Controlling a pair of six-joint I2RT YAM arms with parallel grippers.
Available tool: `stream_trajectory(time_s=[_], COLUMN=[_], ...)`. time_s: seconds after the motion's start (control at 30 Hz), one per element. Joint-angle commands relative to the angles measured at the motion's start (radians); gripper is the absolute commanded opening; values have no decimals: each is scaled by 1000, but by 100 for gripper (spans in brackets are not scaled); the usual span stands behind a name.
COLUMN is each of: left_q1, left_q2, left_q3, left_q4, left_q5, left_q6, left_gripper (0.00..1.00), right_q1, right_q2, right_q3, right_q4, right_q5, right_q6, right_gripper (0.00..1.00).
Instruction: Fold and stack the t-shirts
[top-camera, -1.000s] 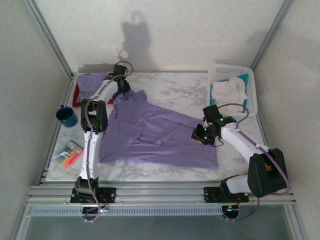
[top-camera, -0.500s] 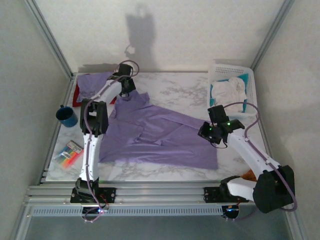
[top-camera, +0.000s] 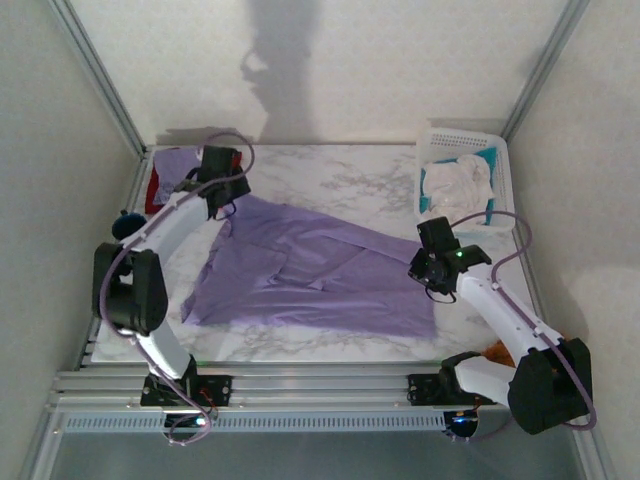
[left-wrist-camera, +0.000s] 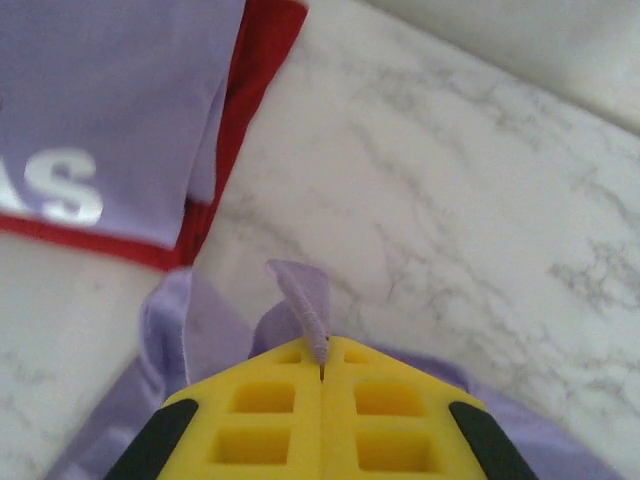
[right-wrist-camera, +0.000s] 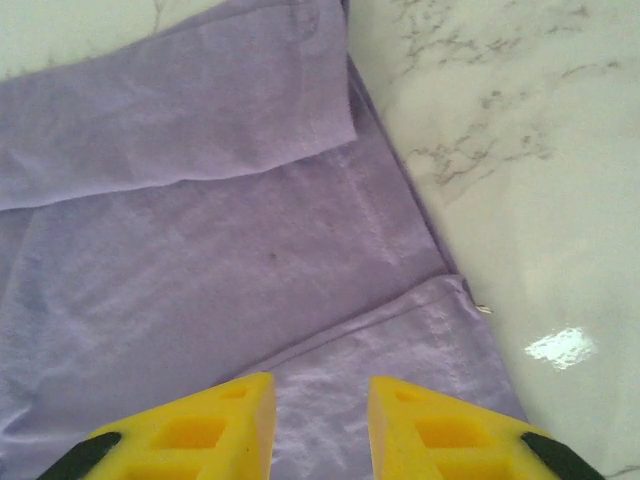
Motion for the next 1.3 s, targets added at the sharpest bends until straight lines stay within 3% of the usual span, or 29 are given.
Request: stream_trajectory(time_s=[0.0, 0.23, 0.57, 0.73, 1.27], left_q1=[0, 8, 8, 7, 8], left_q2=[-82, -235, -325, -329, -287], left_q3=[-136, -296, -471, -514, -473], left_q4=[32, -26, -18, -3, 1], left_q5=[33, -16, 35, 42, 48], left_q6=[-47, -54, -101, -111, -98], left_gripper=[0, 0, 0, 0, 0], right_q1=[-14, -54, -86, -139, -270], right_q2=[-25, 57, 195, 188, 367], right_q3=[-9, 20, 58, -34, -10], right_q4=[-37, 15, 164, 391, 559], right_q5=[54, 56, 174, 134, -61], right_q6=[11, -86, -228, -248, -255], right_gripper=[32, 29, 29, 32, 32])
